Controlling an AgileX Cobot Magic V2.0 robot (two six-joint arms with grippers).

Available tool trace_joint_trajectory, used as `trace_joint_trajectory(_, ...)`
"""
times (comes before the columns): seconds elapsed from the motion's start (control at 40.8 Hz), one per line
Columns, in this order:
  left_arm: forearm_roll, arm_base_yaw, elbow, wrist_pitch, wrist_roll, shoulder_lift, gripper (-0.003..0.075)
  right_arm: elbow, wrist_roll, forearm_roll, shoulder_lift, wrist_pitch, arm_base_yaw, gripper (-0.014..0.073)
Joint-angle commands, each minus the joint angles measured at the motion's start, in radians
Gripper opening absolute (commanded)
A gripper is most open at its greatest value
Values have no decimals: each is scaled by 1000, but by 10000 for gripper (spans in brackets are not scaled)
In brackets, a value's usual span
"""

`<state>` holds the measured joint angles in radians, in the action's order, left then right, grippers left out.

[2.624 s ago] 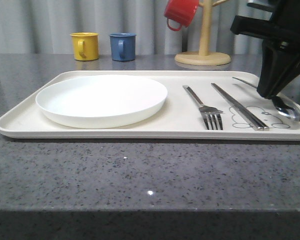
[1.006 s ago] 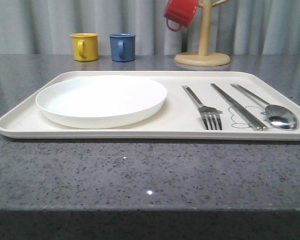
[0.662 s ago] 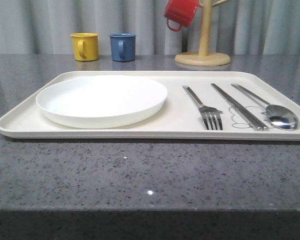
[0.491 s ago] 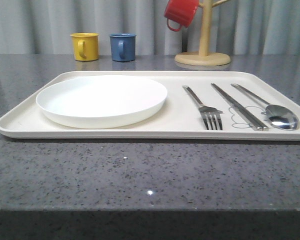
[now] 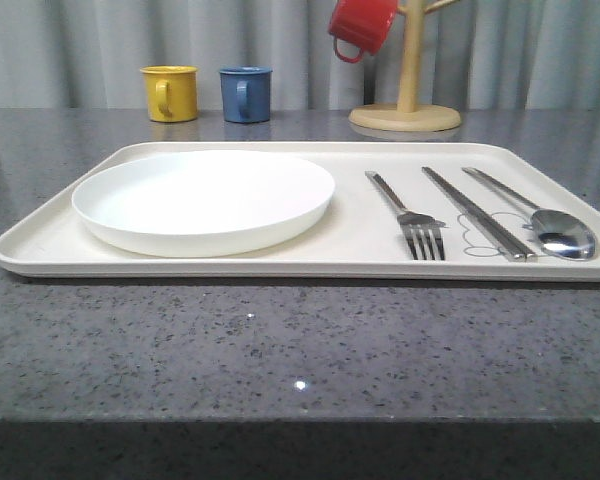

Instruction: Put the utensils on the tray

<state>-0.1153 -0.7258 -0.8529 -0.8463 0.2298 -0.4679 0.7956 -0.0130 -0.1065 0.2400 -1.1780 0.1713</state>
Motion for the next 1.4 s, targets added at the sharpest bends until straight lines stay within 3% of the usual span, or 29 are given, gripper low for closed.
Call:
trace_joint_trajectory(0.0,-19,-6,-22,89,-8,-8,-20,20,13,9,14,73,-1,-116)
trace_joint_trajectory(0.221,-17,4,3,98,-8,17,-20,20,13,9,14,73,-1,-116)
trace_joint_trajectory(0.319,-8,69,69,125,-6,74,-20,20,13,9,14,74,-1,-116)
trace_joint_trajectory(0.564,53,335,350,410,-6,270,-20,20,13,9,14,74,-1,-116)
trace_joint_trajectory(0.76,46,471,603,665,-6,356,-20,20,13,9,14,74,-1,-116)
trace_joint_trajectory(0.907,-44,564,778,861,-6,433,-20,20,13,9,14,74,-1,-116)
trace_joint_trajectory(1.055,-80,642,846,867,-6,494,-20,20,13,9,14,74,-1,-116)
trace_joint_trajectory(1.251,-61,644,859,868,-8,494,-20,20,13,9,16,73,-1,-116)
trace_joint_trajectory(1.373,13,644,875,855,-108,494,-20,20,13,9,16,73,-1,-116)
